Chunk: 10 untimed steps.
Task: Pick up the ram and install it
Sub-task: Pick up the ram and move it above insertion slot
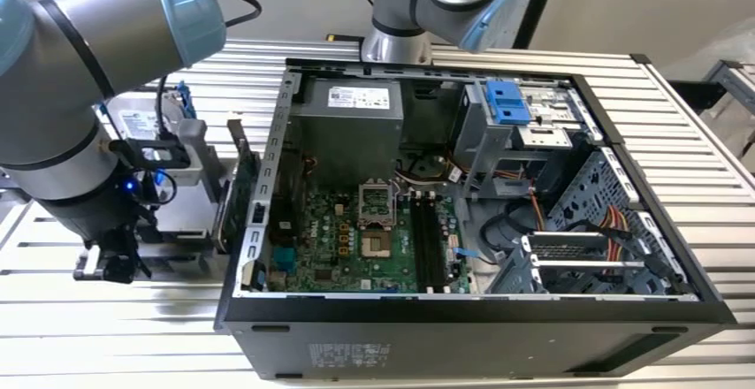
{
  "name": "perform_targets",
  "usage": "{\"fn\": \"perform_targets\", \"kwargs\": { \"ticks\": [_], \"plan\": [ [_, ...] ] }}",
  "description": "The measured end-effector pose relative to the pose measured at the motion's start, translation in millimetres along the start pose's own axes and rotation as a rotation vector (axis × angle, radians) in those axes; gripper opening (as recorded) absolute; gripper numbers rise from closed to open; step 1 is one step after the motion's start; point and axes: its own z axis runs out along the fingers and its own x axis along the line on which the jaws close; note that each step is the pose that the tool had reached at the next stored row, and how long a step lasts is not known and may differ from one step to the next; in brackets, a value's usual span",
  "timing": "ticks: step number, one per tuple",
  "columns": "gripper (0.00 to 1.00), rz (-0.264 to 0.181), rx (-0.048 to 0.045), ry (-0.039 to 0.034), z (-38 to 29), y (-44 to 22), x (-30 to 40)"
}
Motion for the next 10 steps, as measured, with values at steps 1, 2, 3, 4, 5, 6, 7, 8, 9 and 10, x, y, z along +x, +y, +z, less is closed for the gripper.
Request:
{"fn": "perform_targets", "kwargs": {
  "ticks": [1, 2, 3, 4, 5, 6, 7, 8, 9, 10],
  "plan": [
    [1.0, 0.0, 0.0, 0.0, 0.2, 0.0, 0.1],
    [1.0, 0.0, -0.0001, 0.0002, 0.1, 0.0, 0.1],
    [1.0, -0.002, -0.0003, 0.0002, 0.2, 0.0, 0.1],
    [1.0, -0.003, -0.0003, 0.0002, 0.2, 0.0, 0.2],
    [1.0, -0.003, -0.0003, 0.0003, 0.2, 0.0, 0.2],
    [1.0, -0.004, -0.0003, 0.0002, 0.2, 0.0, 0.2],
    [1.0, -0.004, -0.0004, 0.0003, 0.2, 0.0, 0.2],
    [1.0, -0.004, -0.0004, 0.0003, 0.2, 0.0, 0.2],
    [1.0, -0.004, -0.0005, 0.0002, 0.2, 0.0, 0.2],
    [1.0, -0.004, -0.0004, 0.0002, 0.2, 0.0, 0.2]
  ]
}}
